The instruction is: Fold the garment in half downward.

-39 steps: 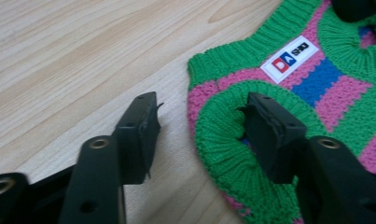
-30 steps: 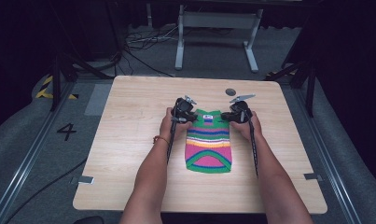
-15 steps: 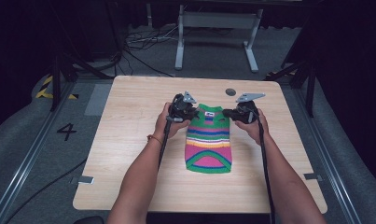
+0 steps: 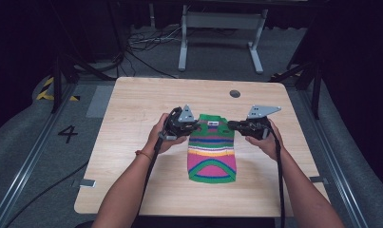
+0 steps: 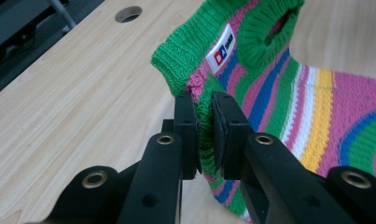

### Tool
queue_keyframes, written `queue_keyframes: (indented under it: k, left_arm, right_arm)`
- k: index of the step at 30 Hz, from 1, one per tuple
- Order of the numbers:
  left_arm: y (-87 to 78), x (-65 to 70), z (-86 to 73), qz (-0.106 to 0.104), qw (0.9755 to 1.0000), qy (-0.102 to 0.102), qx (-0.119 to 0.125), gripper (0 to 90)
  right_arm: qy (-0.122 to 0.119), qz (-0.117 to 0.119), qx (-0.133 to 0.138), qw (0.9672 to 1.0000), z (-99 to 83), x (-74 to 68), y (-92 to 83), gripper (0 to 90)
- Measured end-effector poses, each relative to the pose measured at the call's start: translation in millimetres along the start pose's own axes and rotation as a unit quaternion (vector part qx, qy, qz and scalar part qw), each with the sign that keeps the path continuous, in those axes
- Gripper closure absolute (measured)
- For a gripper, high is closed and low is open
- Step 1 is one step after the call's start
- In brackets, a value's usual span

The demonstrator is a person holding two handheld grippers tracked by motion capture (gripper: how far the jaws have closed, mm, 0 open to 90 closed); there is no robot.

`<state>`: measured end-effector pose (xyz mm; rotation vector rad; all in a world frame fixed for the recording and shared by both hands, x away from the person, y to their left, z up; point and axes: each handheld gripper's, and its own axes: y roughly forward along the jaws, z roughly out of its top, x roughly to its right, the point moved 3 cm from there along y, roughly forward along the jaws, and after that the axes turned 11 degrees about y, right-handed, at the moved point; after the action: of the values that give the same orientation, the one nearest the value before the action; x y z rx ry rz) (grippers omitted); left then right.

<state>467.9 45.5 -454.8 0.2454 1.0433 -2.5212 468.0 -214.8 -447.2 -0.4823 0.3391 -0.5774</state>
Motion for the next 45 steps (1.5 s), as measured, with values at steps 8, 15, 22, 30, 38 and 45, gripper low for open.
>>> queue_keyframes:
  k: [8,15,22,30,38,45]
  left_arm:
    - [-14.1,30.4,-1.7,-0.011,0.9984,0.055,0.002,80.8]
    - [-27.1,60.7,-15.5,-0.034,0.996,0.081,-0.011,80.6]
    - [-35.0,83.3,-24.7,-0.056,0.9933,0.099,-0.023,79.8]
    - [-47.6,102.0,-36.1,-0.072,0.9921,0.095,-0.038,69.2]
    - [-56.1,106.5,-30.5,-0.072,0.9967,0.037,-0.005,62.3]
    - [-31.1,126.8,-21.4,-0.116,0.9918,0.045,-0.029,64.0]
  right_arm:
    - [-0.031,0.037,-0.003,0.9988,-19.4,-21.0,-18.9,85.4]
    - [-0.068,0.068,-0.028,0.9949,-39.1,-47.4,-27.7,85.2]
    - [-0.088,0.088,-0.05,0.991,-56.4,-68.7,-32.9,85.1]
    - [-0.106,0.098,-0.085,0.9858,-79.2,-85.9,-36.8,81.5]
    - [-0.086,0.07,-0.078,0.9908,-83.3,-92.2,-48.9,74.4]
    - [-0.071,0.07,-0.085,0.9914,-87.7,-108.2,-36.9,65.7]
